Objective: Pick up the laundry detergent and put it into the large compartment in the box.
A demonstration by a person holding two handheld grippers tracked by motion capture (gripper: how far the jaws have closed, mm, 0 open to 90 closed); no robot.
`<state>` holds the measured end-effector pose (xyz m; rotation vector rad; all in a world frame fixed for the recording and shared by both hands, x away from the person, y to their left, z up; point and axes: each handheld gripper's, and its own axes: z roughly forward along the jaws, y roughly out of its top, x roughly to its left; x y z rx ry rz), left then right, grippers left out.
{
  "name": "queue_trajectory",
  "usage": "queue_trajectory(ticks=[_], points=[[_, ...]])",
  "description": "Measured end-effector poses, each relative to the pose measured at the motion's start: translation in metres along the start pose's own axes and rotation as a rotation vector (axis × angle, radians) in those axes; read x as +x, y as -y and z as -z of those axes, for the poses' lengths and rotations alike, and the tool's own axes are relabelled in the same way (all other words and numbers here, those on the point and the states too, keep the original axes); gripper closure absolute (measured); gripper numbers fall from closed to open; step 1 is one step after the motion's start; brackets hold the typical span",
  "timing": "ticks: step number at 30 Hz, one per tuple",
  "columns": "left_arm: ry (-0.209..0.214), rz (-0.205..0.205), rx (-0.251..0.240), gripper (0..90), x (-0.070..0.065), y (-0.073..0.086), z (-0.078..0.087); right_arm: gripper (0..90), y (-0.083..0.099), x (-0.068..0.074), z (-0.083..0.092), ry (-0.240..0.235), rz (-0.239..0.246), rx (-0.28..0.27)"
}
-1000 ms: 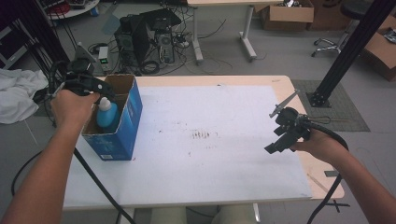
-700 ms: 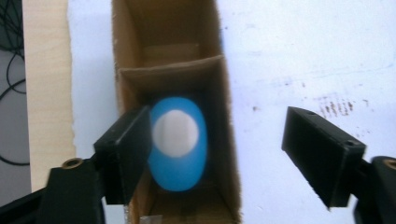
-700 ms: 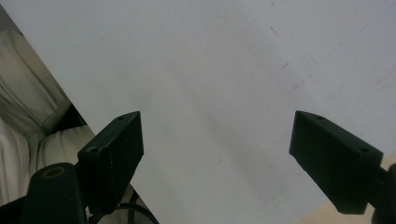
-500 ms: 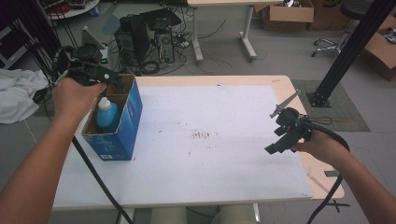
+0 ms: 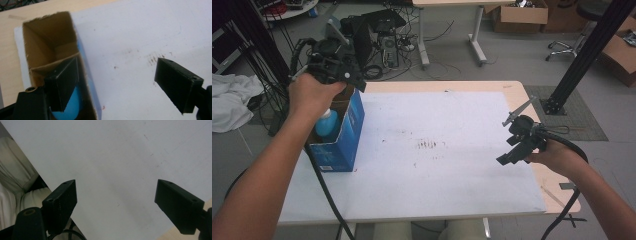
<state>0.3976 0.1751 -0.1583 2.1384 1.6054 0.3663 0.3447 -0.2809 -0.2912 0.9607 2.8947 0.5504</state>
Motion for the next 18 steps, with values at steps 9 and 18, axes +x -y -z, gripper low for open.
queue_trajectory(ticks=[9,18], points=[[0.020,-0.143,0.005,20.2,-0.040,-0.017,-0.011,17.7,0.000,-0.001,-0.002,-0.005,-0.003,0.007],[0.045,-0.289,0.022,20.2,-0.074,-0.026,-0.033,17.7,-0.002,-0.001,-0.004,-0.005,-0.007,0.008]])
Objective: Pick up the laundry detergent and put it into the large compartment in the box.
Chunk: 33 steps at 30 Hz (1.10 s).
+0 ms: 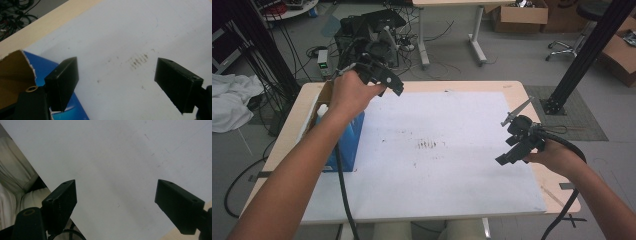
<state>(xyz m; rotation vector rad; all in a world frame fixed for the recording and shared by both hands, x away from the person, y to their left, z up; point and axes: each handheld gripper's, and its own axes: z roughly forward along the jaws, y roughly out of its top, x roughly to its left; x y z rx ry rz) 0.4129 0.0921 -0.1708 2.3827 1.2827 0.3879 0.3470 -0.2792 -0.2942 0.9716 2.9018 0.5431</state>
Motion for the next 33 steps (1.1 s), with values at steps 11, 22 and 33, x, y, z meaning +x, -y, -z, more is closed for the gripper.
queue_trajectory(ticks=[11,22,33], points=[[0.036,-0.065,0.055,20.6,-0.023,-0.016,-0.025,17.7,0.000,0.001,0.000,0.001,-0.017,0.007],[0.050,-0.092,0.091,20.8,-0.044,-0.033,-0.040,17.7,-0.006,0.002,0.000,0.000,-0.005,0.013],[0.089,-0.131,0.095,21.3,-0.053,-0.034,-0.052,17.7,-0.009,0.000,-0.003,-0.002,-0.002,0.018]])
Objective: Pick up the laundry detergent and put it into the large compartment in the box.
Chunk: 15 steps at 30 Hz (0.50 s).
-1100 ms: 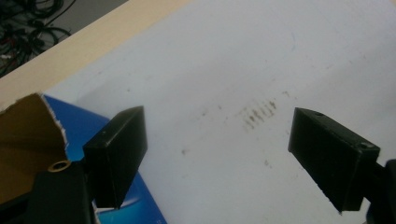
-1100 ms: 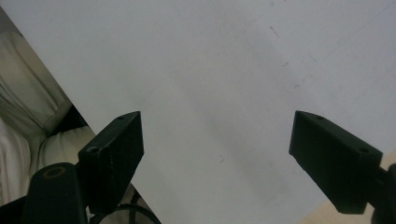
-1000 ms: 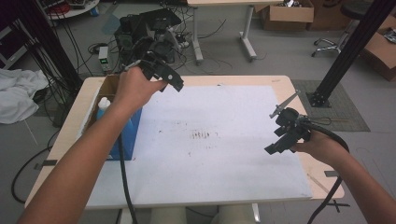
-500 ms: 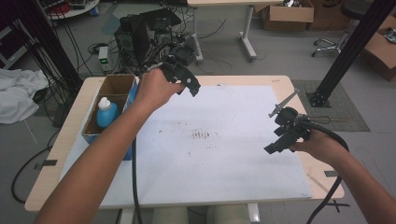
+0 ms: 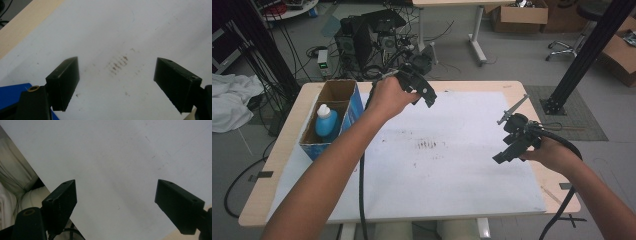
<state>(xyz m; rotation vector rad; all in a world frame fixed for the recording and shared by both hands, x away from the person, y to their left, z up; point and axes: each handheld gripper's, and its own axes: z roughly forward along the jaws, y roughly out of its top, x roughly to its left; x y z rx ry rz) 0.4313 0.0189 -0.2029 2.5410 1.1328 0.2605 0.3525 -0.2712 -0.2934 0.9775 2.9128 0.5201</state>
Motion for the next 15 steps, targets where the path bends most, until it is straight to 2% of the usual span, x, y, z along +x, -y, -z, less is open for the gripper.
queue_trajectory(ticks=[3,9,15], points=[[0.003,-0.030,0.018,21.3,-0.003,0.002,-0.004,17.7,0.000,-0.001,0.001,0.002,0.002,-0.007],[0.037,-0.085,0.045,21.3,-0.010,0.007,-0.017,17.7,-0.001,-0.001,-0.004,-0.003,0.006,0.002],[0.055,-0.100,0.056,21.4,-0.012,0.009,-0.024,17.7,-0.002,-0.001,-0.005,-0.005,0.002,0.000]])
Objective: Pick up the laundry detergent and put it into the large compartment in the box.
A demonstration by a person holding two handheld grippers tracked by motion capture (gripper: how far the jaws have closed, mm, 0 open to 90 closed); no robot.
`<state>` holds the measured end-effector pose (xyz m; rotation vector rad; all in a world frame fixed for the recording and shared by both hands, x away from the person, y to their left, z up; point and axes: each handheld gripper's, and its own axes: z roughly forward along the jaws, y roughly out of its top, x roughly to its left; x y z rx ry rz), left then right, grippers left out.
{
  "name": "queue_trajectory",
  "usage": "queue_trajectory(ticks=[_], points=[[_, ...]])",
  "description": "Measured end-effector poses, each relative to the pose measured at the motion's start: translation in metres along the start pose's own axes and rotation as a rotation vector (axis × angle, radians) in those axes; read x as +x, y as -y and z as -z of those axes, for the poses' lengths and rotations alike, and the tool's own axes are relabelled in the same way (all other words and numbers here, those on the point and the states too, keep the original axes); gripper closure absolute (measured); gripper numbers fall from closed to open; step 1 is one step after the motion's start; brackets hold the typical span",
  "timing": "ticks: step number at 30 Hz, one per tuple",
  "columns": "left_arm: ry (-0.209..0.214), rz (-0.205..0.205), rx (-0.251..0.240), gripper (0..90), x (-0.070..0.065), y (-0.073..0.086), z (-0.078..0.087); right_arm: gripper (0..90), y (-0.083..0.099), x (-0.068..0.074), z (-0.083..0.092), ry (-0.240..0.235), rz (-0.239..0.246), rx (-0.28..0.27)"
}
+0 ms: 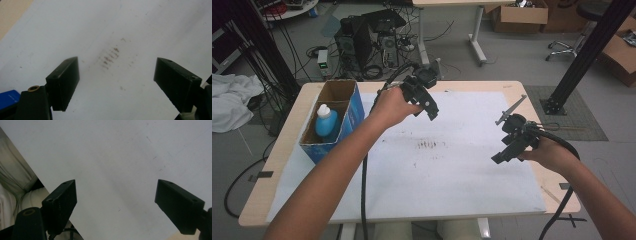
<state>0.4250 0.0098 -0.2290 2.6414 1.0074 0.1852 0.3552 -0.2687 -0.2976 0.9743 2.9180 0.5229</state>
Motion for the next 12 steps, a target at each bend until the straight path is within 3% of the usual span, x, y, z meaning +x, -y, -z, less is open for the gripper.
queue_trajectory(ticks=[12], points=[[0.009,0.022,-0.012,21.6,0.0059,0.0022,0.0002,17.7,-0.0015,0.0000,-0.0026,-0.003,0.001,0.003]])
